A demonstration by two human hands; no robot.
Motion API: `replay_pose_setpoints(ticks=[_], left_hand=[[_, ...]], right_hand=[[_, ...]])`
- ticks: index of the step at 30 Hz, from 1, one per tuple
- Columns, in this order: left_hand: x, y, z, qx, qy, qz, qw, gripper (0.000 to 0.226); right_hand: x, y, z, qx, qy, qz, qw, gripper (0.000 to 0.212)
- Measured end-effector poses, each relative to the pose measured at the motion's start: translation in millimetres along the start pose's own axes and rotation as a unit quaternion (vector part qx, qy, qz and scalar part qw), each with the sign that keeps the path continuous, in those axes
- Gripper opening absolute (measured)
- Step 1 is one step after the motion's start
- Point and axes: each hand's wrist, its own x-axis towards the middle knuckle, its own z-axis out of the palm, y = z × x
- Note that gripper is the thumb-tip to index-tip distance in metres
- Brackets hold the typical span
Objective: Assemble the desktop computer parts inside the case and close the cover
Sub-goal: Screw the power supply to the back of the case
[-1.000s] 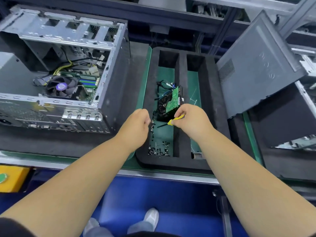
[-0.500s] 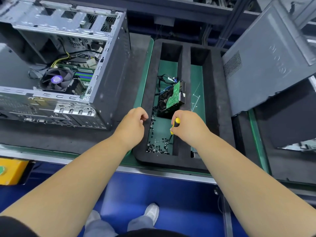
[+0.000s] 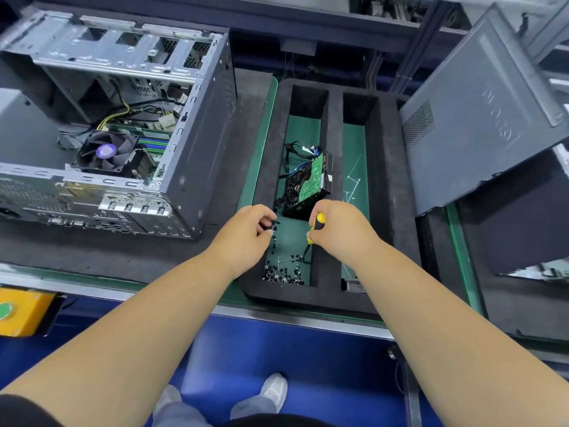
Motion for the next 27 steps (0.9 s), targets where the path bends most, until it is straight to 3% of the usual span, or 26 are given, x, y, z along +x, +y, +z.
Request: replay_pose_setpoints(ticks=[5, 8, 12, 17, 27], left_hand=[[5, 6, 5, -0.010, -0.015, -0.017, 1.000, 0.023], [10, 14, 9, -0.104, -0.028, -0.085, 0.991, 0.023], [14, 31, 8, -0.312, -0.042, -0.204, 0.927, 0.025], [17, 50, 1, -0.477, -0.031, -0.276, 0.834, 0.018], [18, 75, -19, -0.572, -0.013, -0.252, 0.781, 0.014]], right_hand=[[-2, -5, -26, 0.066, 0.029, 0.005, 0.997, 0.012], [-7, -13, -46, 0.128, 0.054, 0.001, 0.990, 0.012], [-14, -28, -68, 0.168, 0.095, -0.016, 0.981, 0.012], [-20, -44, -83, 0.181, 0.108, -0.036, 0.977, 0.012], [-34, -44, -116, 0.241, 0.135, -0.044, 0.960, 0.010]])
